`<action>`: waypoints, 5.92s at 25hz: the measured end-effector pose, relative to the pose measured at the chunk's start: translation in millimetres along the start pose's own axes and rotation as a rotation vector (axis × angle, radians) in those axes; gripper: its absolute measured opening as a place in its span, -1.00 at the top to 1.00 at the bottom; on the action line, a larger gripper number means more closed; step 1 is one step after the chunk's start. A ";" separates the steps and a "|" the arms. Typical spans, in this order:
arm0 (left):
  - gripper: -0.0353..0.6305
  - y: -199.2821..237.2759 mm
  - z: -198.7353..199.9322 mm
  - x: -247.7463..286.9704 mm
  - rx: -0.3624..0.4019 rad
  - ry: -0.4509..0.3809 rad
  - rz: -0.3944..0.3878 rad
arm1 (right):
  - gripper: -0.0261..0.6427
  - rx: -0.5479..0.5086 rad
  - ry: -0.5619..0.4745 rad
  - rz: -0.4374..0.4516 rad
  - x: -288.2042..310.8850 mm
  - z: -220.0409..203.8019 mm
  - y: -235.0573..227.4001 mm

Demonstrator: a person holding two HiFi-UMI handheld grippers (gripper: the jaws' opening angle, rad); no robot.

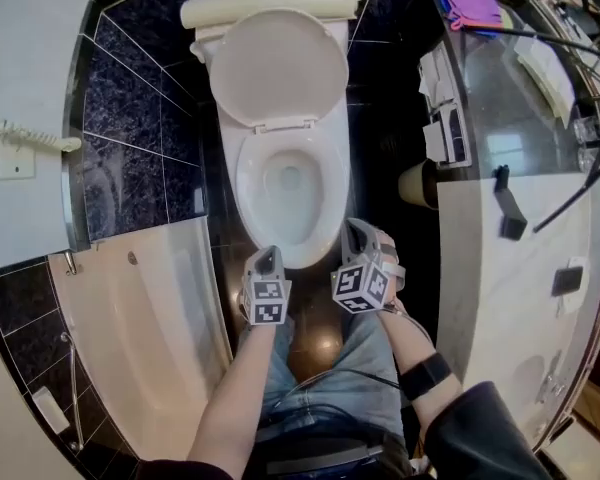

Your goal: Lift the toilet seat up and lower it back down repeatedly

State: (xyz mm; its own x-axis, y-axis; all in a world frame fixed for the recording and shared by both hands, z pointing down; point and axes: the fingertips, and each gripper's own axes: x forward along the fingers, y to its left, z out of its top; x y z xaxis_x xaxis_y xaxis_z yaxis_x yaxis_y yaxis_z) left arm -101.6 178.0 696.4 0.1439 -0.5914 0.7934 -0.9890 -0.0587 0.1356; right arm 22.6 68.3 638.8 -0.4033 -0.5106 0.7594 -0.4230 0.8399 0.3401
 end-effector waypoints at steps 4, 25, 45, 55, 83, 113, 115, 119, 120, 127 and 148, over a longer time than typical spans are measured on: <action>0.90 1.7 82.6 -58.1 0.052 -0.089 -0.004 | 0.86 0.110 -0.061 -0.010 -44.0 43.7 -35.7; 0.90 15.7 290.9 -250.6 0.027 -0.419 0.079 | 0.86 0.336 -0.259 -0.011 -190.9 168.4 -163.7; 0.90 8.6 302.3 -243.6 0.047 -0.436 0.073 | 0.86 0.394 -0.229 -0.009 -180.7 148.7 -168.9; 0.90 6.3 277.1 -194.0 0.133 -0.424 0.067 | 0.32 0.609 -0.090 0.084 -110.0 65.7 -153.2; 0.90 38.4 58.1 -4.0 0.218 -0.241 0.057 | 0.26 1.324 0.134 0.350 154.0 -190.4 92.5; 0.90 31.7 13.1 1.2 0.176 -0.135 0.028 | 0.54 1.606 0.073 0.439 142.0 -166.0 80.3; 0.90 24.3 7.9 -8.2 0.175 -0.114 0.013 | 0.55 1.613 0.065 0.446 129.5 -156.3 72.6; 0.90 18.9 -17.2 -29.9 0.138 -0.056 0.010 | 0.56 1.619 0.043 0.461 104.8 -131.7 52.7; 0.90 18.6 -26.5 -34.2 0.128 -0.036 0.014 | 0.56 1.618 0.039 0.465 99.5 -124.9 46.7; 0.90 5.8 -72.3 -14.3 -0.017 0.079 -0.017 | 0.55 1.610 0.019 0.489 71.4 -81.4 7.6; 0.90 25.6 125.8 -26.2 -0.105 -0.204 0.075 | 0.70 1.604 -0.120 0.555 20.4 14.1 -79.3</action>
State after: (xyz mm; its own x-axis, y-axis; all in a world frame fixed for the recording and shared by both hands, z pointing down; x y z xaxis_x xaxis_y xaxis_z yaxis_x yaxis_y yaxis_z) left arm -134.9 90.8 604.4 0.0495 -0.7419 0.6686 -0.9863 0.0693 0.1500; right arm 36.5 -11.3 619.5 -0.7963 -0.3147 0.5166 -0.5238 -0.0685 -0.8491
